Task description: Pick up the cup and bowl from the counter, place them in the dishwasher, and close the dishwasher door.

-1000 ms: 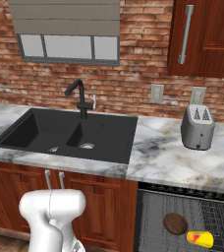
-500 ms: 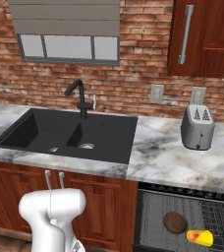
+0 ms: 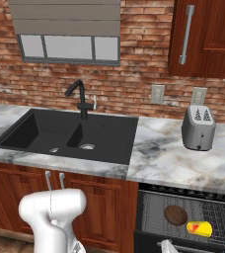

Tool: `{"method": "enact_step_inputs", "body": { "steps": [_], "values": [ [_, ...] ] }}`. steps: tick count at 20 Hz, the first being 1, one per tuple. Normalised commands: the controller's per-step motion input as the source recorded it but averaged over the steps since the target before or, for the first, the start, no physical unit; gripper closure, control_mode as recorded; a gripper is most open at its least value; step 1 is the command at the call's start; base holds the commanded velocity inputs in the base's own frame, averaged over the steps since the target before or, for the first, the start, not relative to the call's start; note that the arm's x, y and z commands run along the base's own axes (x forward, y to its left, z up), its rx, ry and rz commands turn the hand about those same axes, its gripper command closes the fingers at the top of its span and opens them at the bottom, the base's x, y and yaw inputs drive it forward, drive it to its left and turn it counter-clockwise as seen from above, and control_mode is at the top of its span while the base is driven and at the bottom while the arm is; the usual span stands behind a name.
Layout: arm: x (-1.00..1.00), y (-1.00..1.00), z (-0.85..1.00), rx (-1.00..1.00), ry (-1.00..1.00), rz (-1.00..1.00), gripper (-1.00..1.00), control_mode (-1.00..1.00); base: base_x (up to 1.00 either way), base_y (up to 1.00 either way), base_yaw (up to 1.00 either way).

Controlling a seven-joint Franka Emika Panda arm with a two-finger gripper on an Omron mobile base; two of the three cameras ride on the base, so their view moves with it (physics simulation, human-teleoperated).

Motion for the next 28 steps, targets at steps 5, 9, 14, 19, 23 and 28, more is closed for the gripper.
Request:
{"method": "enact_step_inputs", "body": {
  "steps": [5, 9, 14, 19, 23, 28],
  "values": [
    [0.14, -0.01, -0.30, -0.08, -0.07, 0.00, -1.00, -1.00, 0.00, 0.00, 0.00],
    [0.22, -0.10, -0.28, -0.11, -0.08, 0.00, -1.00, -1.00, 0.00, 0.00, 0.00],
    [0.63, -0.15, -0.32, -0.16, -0.07, 0.00, -1.00, -1.00, 0.00, 0.00, 0.00],
    [0.54, -0.10, -0.27, -0.17, -0.10, 0.00, -1.00, -1.00, 0.00, 0.00, 0.00],
    [0.42, -0.07, -0.29, -0.17, -0.11, 0.00, -1.00, -1.00, 0.00, 0.00, 0.00],
    [0.41, -0.07, -0.33, -0.19, -0.11, 0.00, -1.00, -1.00, 0.00, 0.00, 0.00]
  ]
}}
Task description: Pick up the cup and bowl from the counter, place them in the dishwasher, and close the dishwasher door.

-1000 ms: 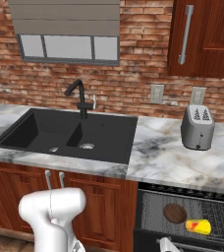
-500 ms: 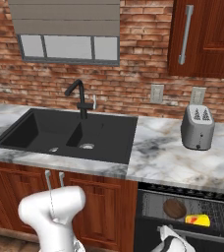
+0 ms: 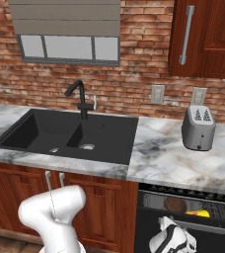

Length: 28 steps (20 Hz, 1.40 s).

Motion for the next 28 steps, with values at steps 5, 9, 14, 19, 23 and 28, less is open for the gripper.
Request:
{"method": "enact_step_inputs", "body": {
  "steps": [5, 9, 14, 19, 23, 28],
  "values": [
    [0.43, -0.06, -0.36, -0.23, -0.11, 0.00, -1.00, -1.00, 0.00, 0.00, 0.00],
    [0.40, -0.05, -0.37, -0.24, -0.11, 0.00, -1.00, -1.00, 0.00, 0.00, 0.00],
    [0.27, -0.04, -0.38, -0.24, -0.12, 0.00, -1.00, -1.00, 0.00, 0.00, 0.00],
    [0.25, -0.04, -0.43, -0.24, -0.11, 0.00, -1.00, -1.00, 0.00, 0.00, 0.00],
    [0.32, -0.06, -0.46, -0.23, -0.10, 0.00, -1.00, -1.00, 0.00, 0.00, 0.00],
    [0.38, -0.07, -0.48, -0.25, -0.09, 0.00, -1.00, -1.00, 0.00, 0.00, 0.00]
  ]
}}
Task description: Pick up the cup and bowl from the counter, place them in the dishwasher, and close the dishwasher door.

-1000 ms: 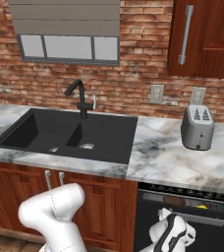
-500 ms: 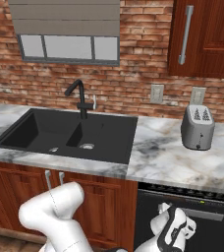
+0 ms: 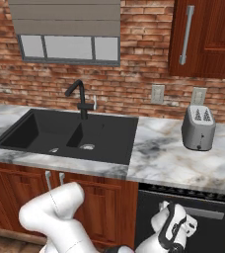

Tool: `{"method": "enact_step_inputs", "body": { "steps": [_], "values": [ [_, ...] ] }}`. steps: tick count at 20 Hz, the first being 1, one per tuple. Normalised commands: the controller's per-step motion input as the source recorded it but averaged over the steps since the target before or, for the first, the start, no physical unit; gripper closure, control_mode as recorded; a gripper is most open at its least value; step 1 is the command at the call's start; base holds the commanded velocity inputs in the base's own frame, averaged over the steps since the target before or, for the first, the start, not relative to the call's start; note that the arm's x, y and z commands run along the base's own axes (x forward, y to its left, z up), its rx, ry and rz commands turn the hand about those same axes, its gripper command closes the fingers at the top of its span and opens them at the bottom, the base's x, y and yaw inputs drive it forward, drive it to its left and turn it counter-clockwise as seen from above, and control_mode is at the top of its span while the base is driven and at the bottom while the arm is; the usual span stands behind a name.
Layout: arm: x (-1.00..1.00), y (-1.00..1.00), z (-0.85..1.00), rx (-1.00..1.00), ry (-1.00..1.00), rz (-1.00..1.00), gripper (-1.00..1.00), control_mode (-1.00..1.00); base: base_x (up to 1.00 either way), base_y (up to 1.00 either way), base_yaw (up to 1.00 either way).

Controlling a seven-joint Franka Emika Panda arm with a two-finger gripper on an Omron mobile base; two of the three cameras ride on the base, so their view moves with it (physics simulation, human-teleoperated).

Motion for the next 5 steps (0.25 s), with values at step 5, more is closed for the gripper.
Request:
{"method": "enact_step_inputs", "body": {
  "steps": [5],
  "values": [
    [0.43, -0.08, -0.52, -0.26, -0.08, 0.00, -1.00, -1.00, 0.00, 0.00, 0.00]
  ]
}}
